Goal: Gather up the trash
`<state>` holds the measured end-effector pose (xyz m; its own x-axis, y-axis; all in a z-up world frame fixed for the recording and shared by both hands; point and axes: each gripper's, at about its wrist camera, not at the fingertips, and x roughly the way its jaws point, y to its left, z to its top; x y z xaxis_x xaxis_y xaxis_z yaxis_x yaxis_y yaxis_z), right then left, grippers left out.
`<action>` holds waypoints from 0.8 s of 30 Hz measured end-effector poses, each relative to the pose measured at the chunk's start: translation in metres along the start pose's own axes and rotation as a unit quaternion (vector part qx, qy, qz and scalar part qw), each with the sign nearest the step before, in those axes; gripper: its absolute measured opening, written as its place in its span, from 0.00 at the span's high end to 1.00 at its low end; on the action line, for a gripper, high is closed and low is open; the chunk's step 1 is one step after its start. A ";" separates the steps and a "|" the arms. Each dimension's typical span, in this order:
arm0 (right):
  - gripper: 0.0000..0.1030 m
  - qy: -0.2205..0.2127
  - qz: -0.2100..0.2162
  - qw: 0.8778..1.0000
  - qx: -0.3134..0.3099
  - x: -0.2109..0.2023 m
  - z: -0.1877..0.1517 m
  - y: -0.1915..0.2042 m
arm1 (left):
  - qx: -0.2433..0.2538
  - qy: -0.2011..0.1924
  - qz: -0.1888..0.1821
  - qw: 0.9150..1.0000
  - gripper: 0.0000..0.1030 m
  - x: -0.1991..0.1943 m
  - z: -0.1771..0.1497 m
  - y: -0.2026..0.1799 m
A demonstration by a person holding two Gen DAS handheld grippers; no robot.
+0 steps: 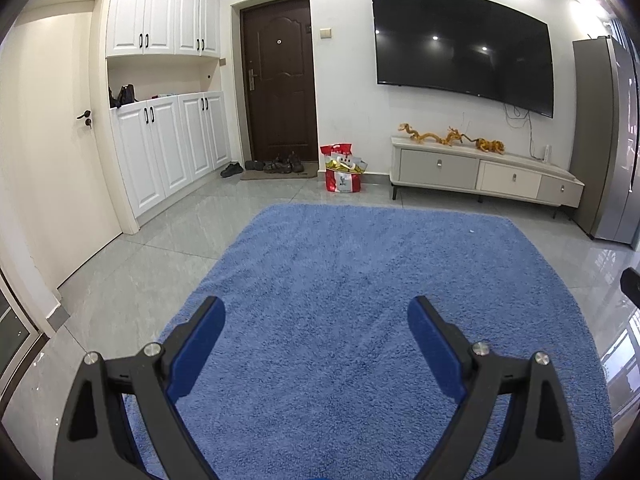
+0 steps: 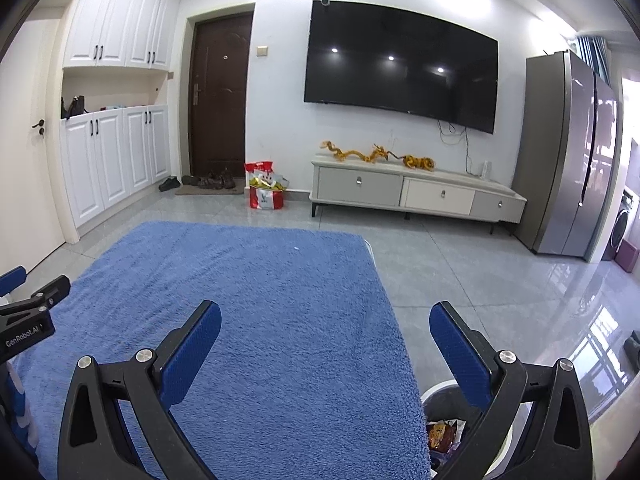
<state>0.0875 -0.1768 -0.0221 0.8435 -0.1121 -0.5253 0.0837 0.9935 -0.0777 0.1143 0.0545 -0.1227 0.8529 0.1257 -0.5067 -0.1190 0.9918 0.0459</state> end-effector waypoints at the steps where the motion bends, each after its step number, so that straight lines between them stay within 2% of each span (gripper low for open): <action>1: 0.01 0.000 -0.002 1.000 0.004 0.002 -0.001 -0.003 | 0.000 0.000 0.001 1.000 0.10 0.002 0.000 0.000; 12: 0.01 0.013 -0.040 0.998 0.051 0.018 -0.021 -0.054 | 0.008 0.006 0.007 1.000 0.10 0.018 0.003 -0.002; 24: 0.01 0.046 -0.051 0.996 0.058 0.032 -0.037 -0.063 | 0.028 0.029 -0.014 0.999 0.10 0.028 -0.005 -0.018</action>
<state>0.0897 -0.2436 -0.0656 0.7753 -0.2093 -0.5959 0.2322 0.9719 -0.0392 0.1381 0.0398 -0.1419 0.8248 0.0988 -0.5567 -0.0657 0.9947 0.0792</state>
